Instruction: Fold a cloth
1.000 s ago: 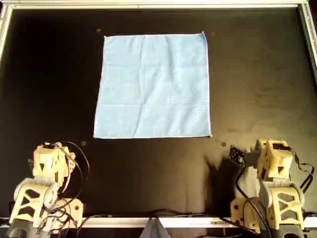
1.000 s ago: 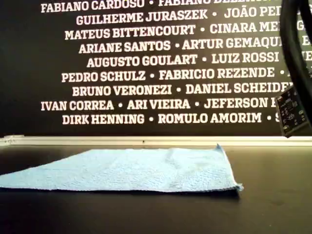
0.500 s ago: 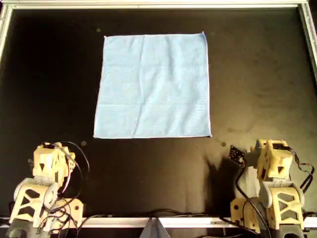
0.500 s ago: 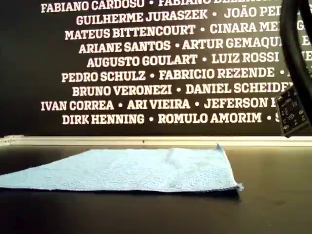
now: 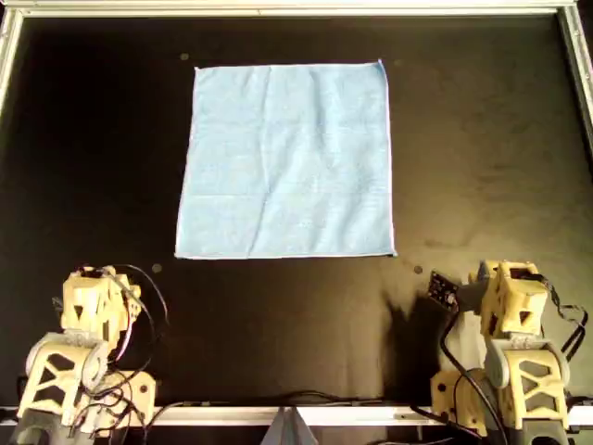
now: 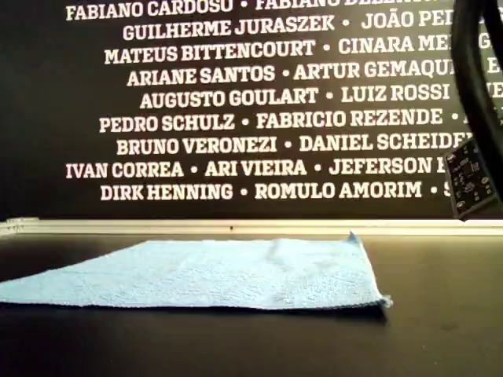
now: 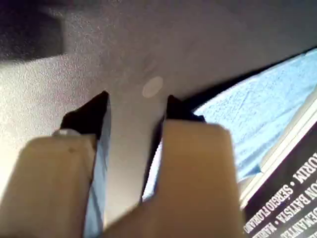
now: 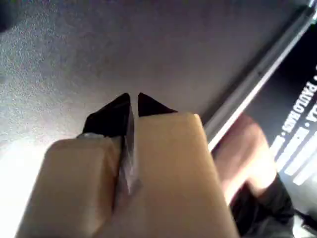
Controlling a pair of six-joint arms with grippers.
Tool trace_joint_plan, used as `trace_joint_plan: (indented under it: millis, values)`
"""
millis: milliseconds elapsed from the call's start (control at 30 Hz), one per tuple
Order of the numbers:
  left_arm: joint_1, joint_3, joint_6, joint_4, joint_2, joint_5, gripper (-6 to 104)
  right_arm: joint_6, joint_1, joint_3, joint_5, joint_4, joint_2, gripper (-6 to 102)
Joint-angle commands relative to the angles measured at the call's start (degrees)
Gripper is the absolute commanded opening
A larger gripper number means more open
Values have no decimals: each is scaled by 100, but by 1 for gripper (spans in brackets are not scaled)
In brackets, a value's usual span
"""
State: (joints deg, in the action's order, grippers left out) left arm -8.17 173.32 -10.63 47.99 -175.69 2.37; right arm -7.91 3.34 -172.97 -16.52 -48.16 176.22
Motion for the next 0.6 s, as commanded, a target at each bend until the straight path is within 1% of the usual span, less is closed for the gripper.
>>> trace_joint_plan:
  millis: [0,167,233,333,400,433,467,567]
  values:
    - [53,-18,-35,0,18,9,39,-26,-18,-97,18,-18,176,2]
    - [53,-18,-35,-9,-9,9,39,-26,-18,-97,18,-18,176,3]
    - [53,-18,18,-26,18,9,39,-26,0,-88,35,62,185,3]
    - [62,-18,-35,-123,9,9,40,-35,105,-70,70,158,202,3]
    - [62,-26,-44,-176,-70,0,40,-35,387,-26,220,510,220,3]
    - [53,-35,-44,-264,-70,0,40,0,527,-9,308,773,220,4]
    - [44,-35,-44,-431,-70,-9,40,53,650,18,387,1081,220,4]
    - [53,-26,-53,-1266,-70,0,40,70,782,-26,606,2004,220,4]
